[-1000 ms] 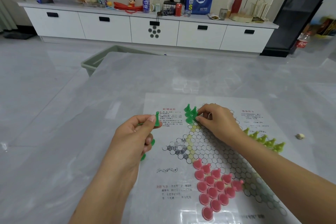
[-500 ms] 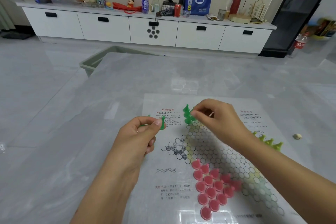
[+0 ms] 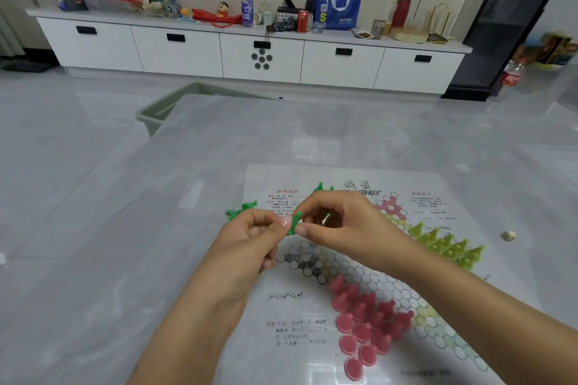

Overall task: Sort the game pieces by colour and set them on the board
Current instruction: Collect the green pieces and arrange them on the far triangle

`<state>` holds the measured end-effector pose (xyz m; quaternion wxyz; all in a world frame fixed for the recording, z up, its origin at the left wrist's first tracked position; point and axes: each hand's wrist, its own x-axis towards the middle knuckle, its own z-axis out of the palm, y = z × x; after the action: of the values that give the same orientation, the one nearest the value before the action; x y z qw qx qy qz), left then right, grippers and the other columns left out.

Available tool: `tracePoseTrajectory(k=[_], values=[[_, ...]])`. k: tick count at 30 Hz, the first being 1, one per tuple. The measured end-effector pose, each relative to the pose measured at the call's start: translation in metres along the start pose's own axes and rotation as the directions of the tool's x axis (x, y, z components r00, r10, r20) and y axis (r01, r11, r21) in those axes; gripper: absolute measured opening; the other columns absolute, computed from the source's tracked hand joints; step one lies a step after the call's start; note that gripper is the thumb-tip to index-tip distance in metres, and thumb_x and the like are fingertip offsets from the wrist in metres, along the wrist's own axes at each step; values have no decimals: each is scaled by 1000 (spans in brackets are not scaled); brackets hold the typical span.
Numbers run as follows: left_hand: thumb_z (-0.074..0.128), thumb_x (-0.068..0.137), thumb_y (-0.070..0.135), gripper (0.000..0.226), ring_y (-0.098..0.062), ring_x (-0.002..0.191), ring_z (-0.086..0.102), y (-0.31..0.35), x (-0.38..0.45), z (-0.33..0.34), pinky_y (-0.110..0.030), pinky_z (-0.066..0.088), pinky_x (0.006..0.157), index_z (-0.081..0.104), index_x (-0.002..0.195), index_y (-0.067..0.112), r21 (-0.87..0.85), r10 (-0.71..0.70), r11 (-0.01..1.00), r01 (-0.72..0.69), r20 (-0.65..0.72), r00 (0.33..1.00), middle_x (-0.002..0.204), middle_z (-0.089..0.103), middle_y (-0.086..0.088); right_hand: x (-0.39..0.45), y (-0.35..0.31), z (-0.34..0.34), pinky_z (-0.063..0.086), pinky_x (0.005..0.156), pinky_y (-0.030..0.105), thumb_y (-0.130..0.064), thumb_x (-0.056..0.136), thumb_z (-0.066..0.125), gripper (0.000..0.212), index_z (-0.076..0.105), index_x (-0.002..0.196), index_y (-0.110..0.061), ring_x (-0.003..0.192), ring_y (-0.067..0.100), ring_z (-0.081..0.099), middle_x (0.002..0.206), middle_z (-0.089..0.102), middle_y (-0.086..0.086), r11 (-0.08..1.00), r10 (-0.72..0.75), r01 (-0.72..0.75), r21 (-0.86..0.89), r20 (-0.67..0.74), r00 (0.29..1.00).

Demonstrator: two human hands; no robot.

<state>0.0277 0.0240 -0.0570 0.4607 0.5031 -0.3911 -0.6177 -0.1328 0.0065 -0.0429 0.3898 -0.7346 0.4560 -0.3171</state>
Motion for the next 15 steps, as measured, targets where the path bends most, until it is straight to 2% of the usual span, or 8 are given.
tracePoseTrajectory(k=[2,4,6,8,11,15], values=[[57,84,6,6,-9,51,41,0,1,0,-19,34,49,58,81,11,-10,-25,1000,25,-30,999,72,56,-6,3,4,-9,49,61,14,-22,79,67,6,68,85,-22,64,2,58,75,66,-3,1000,27,-28,-15,-62,998],[47,80,-7,20,-12,56,41,0,2,-1,-20,34,49,57,77,10,-58,-40,998,36,-67,997,78,56,-8,9,14,-23,50,61,14,-22,79,66,5,67,84,-23,67,3,60,77,68,-1,993,105,-113,-32,-202,974],[36,73,-18,32,-13,62,41,0,4,-3,-18,34,49,54,75,9,-61,-28,998,22,-103,994,79,56,-6,16,31,-39,49,60,17,-20,81,64,3,65,82,-22,69,8,59,78,67,-1,967,193,-240,-87,-368,909],[30,72,-22,38,-13,64,40,-3,6,-4,-20,31,55,54,76,7,-15,2,1000,-3,-125,992,80,52,-4,20,50,-49,42,57,14,-19,82,64,2,63,81,-20,69,6,58,78,65,-2,923,242,-352,-155,-478,845],[27,73,-24,41,-12,65,43,-4,8,-4,-16,36,53,54,76,7,-17,21,1000,-24,-152,988,80,51,-4,22,70,-50,35,55,10,-20,82,65,6,64,87,-17,69,-2,51,76,59,-7,846,261,-432,-314,-462,847],[24,72,-27,43,-13,66,50,-2,10,-5,-10,42,47,53,74,5,-113,30,992,-52,-184,982,77,54,-7,23,81,-42,40,62,18,-21,81,65,9,66,89,-16,72,7,54,77,60,-5,807,248,-429,-407,-426,870]])
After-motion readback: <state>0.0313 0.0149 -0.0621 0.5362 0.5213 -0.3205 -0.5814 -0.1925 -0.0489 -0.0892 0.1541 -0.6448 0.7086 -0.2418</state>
